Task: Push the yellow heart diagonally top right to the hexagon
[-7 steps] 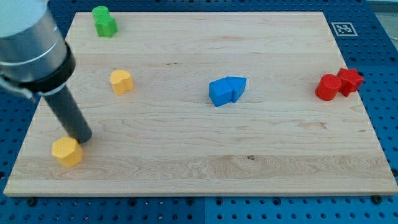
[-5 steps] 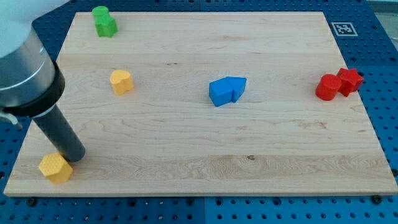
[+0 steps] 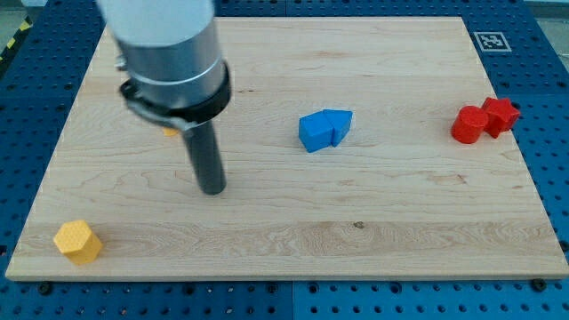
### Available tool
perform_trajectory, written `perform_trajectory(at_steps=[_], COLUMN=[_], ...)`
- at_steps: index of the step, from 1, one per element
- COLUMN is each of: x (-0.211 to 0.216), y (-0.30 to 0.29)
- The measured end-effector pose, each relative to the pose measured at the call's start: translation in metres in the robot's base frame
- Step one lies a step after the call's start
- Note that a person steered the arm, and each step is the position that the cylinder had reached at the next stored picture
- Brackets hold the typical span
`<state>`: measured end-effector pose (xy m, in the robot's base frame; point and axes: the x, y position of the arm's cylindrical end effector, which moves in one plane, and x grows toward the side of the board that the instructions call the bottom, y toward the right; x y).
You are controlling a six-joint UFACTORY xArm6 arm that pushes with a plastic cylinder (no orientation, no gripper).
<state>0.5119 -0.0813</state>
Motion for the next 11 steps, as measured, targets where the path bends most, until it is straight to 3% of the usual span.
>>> perform_trajectory(at_steps=[2, 4, 5, 7, 8, 9, 11], x=[-0.068, -0.114, -0.122, -0.091, -0.09, -0.115, -0.097], y=[0.021, -0.017, -0.037, -0.045, -0.054, -0.065, -0.068])
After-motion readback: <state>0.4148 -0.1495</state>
